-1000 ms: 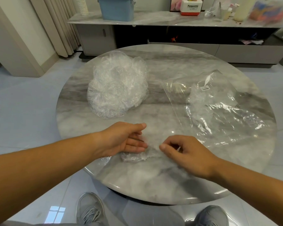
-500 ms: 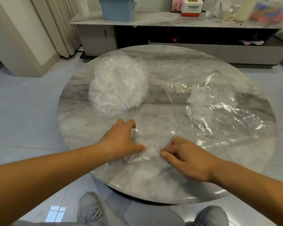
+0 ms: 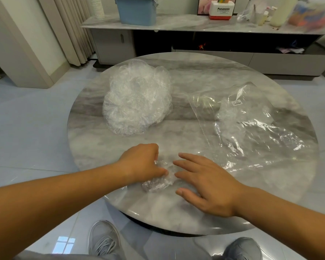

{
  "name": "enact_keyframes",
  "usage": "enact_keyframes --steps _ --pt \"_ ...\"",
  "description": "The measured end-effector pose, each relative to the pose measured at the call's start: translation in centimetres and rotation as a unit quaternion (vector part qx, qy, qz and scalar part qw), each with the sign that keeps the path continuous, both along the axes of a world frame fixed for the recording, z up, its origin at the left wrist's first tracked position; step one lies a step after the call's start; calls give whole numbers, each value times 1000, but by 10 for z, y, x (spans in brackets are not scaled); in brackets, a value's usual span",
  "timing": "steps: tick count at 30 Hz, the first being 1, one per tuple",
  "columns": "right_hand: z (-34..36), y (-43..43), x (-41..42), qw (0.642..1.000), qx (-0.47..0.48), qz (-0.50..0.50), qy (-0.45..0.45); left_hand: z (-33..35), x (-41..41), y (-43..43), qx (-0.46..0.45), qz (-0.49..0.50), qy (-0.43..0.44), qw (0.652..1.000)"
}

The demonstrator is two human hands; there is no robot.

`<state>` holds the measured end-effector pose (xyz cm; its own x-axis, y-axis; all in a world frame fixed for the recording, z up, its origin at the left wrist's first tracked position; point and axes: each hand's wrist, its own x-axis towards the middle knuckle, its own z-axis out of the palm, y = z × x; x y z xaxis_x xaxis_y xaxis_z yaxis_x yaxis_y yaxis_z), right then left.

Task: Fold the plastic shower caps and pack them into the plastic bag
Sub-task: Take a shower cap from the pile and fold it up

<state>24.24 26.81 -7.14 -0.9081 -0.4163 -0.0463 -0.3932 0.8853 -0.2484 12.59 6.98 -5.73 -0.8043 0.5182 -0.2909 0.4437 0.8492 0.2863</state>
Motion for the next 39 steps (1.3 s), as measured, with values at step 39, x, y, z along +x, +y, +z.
enact_keyframes --steps 39 --pt "15 6 8 992 -109 -17 -54 6 1 6 355 286 -526 718"
